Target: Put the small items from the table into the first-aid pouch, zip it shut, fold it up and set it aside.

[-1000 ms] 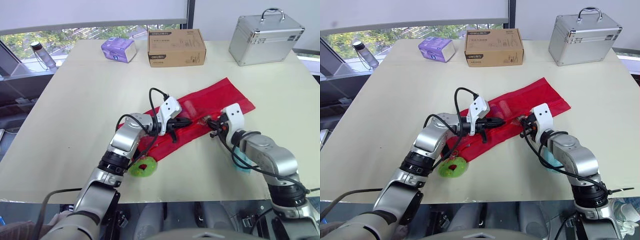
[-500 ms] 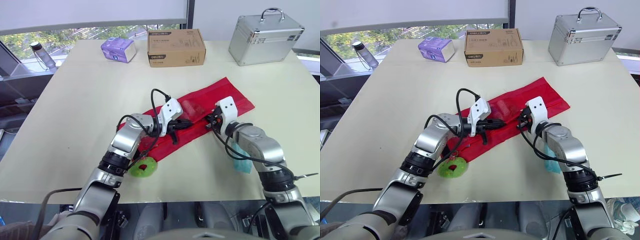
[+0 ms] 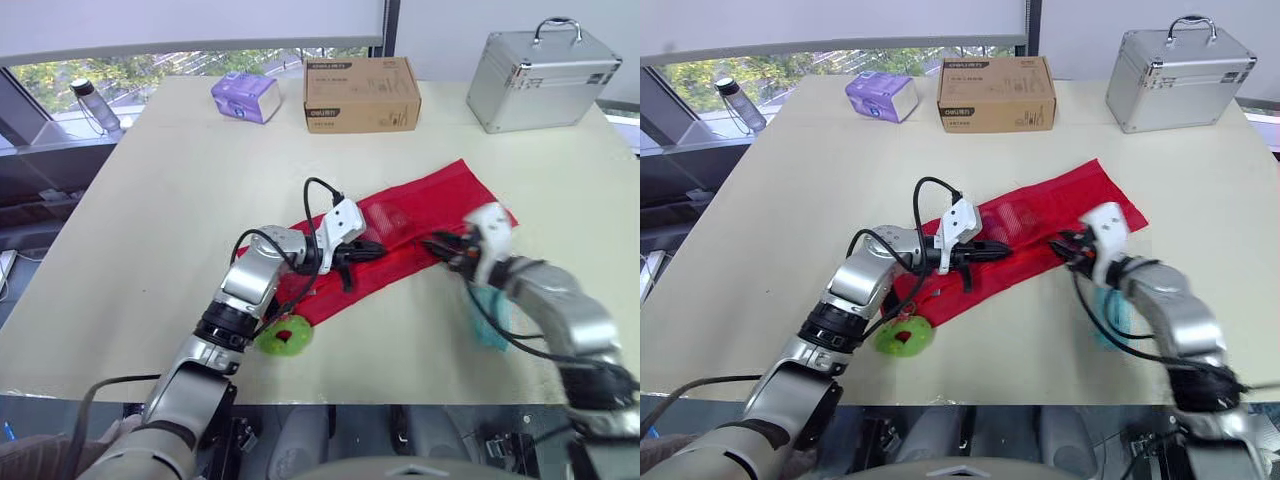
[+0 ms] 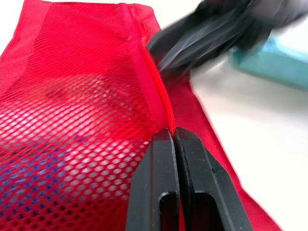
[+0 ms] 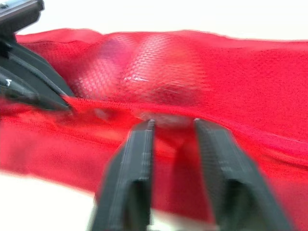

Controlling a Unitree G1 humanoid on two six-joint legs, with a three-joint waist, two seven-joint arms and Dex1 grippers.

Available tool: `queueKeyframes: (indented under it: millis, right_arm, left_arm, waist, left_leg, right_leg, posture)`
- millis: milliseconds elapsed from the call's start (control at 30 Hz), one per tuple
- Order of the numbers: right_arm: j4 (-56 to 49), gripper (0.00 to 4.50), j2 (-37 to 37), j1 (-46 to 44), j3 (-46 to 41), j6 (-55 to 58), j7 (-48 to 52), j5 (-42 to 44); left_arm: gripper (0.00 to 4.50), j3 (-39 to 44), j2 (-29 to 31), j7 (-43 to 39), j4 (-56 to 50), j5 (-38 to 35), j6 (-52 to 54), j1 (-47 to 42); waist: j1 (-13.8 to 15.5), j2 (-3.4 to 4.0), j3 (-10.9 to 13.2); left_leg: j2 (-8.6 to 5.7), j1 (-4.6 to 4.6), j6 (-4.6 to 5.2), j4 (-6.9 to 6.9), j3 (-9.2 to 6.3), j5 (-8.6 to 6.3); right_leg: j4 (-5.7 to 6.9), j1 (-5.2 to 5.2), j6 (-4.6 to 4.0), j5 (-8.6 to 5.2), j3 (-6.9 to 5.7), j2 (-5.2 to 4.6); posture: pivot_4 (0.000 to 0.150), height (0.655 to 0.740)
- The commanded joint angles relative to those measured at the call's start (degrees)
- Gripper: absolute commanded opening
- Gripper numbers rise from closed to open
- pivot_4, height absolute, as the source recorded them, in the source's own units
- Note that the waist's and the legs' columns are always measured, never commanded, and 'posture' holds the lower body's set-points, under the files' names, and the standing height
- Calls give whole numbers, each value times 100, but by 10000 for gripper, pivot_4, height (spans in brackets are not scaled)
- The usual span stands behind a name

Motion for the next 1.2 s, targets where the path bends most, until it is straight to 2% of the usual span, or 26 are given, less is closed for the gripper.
queueKeyframes:
  millis: [33, 100, 133, 233, 367, 500, 533, 567, 600, 733, 800, 867, 967, 1033, 1200]
  right_arm:
    - [-1123, 30875, -781, 669, -1206, -107, 1032, 944]
    - [-1409, 41144, -1146, 1076, -1720, -81, 1360, 1268]
    - [-1532, 43910, -1286, 1280, -1961, -80, 1488, 1386]
    - [-1875, 43910, -1554, 1874, -2658, -20, 1763, 1716]
    - [-2324, 43910, -1609, 2552, -3465, -36, 1916, 2029]
    - [-2539, 43910, -1608, 2879, -3816, -12, 1865, 2284]
    - [-2619, 43910, -1575, 3003, -3888, -10, 1853, 2317]
    - [-2674, 45000, -1558, 3098, -3936, -14, 1838, 2344]
    - [-2751, 45000, -1521, 3223, -3999, -22, 1821, 2380]
    - [-2851, 45000, -1454, 3395, -4151, -82, 1639, 2474]
    - [-2857, 45000, -1473, 3416, -4212, -73, 1553, 2536]
    - [-2847, 45000, -1511, 3450, -4284, -50, 1525, 2585]
    - [-2818, 45000, -1556, 3534, -4412, -39, 1516, 2612]
    - [-2810, 45000, -1576, 3602, -4535, -40, 1518, 2645]
    - [-2820, 45000, -1608, 3774, -4788, -58, 1545, 2673]
  left_arm:
    - [0, 40, 421, -1108, -15, -305, -489, -146]
    - [0, 77, 749, -1622, 240, -291, -762, -272]
    - [0, 76, 917, -1812, 501, -175, -1051, -377]
    - [0, 82, 1273, -1996, 1740, 318, -2214, -917]
    - [0, 10, 1492, -1518, 3644, 1084, -3894, -1792]
    - [0, 196, 1525, -1550, 4532, 1115, -4313, -2162]
    - [0, 398, 1545, -1586, 4485, 914, -4026, -2147]
    - [6137, 543, 1553, -1615, 4449, 773, -3819, -2137]
    - [8854, 761, 1567, -1641, 4091, 488, -3245, -2021]
    - [23975, 1034, 1237, -1273, 1421, -538, -501, -1049]
    - [23975, 909, 988, -811, 331, -671, 311, -622]
    - [23975, 675, 630, -288, -108, -441, 561, -439]
    - [23975, 275, 60, 469, -137, 137, 349, -442]
    - [23975, 120, -279, 727, -124, 234, 382, -497]
    - [23975, -378, -458, 798, 142, 696, -13, -518]
  waist:
    - [-15, 0, 0]
    - [-48, 0, 0]
    - [-68, 0, 0]
    - [-88, -1, 0]
    - [-57, -8, 3]
    - [-66, -11, 4]
    - [-62, -12, 4]
    - [-61, -17, 7]
    - [-61, -19, 8]
    - [-68, -17, 5]
    - [-16, -17, 5]
    - [15, -16, 5]
    - [95, -20, 4]
    - [90, -21, 4]
    - [26, -19, 3]
  left_leg:
    - [4, 4, 0, -1, -1, 0]
    - [11, 12, 0, -4, 1, 0]
    - [15, 17, 0, -5, 2, 0]
    - [18, 20, 1, -5, 1, 0]
    - [14, 12, 1, 0, 2, 0]
    - [10, 9, 1, 2, 8, -1]
    - [9, 9, 1, 2, 8, -1]
    - [9, 8, 1, 2, 8, 0]
    - [11, 6, 1, 3, 3, 0]
    - [13, 2, 1, 4, 0, -1]
    - [10, 3, 1, 8, 0, 0]
    - [9, 4, 1, 10, 1, 0]
    - [5, 4, 0, 11, -2, 0]
    - [4, 4, 0, 12, 1, 0]
    - [7, 16, 0, 3, 9, 0]
  right_leg:
    - [1, 1, 0, 0, -1, 4]
    - [9, 2, -2, -1, 1, 11]
    - [12, 5, -3, -1, 1, 15]
    - [14, 7, -4, -2, 0, 21]
    - [10, 7, -2, -1, 1, 16]
    - [6, 7, 0, -1, 5, 10]
    - [7, 7, 0, -1, 5, 10]
    - [7, 6, 0, -1, 4, 10]
    - [8, 6, 0, -1, 0, 11]
    - [7, 6, 1, -1, -2, 7]
    - [12, 8, 2, -2, -1, -1]
    - [12, 8, 3, -1, 0, 2]
    - [11, 10, 3, -1, -2, 1]
    - [11, 10, 3, -1, 0, 2]
    - [13, 9, 2, -2, 9, 7]
  posture:
    - [1500, 7400]
    - [1500, 7400]
    - [1500, 7400]
    - [1500, 7400]
    - [1500, 7400]
    - [1500, 7400]
    - [1500, 7400]
    - [1500, 7400]
    - [1500, 7400]
    - [1500, 7400]
    - [1500, 7400]
    - [1500, 7400]
    - [1500, 7400]
    - [1500, 7400]
    - [1500, 7400]
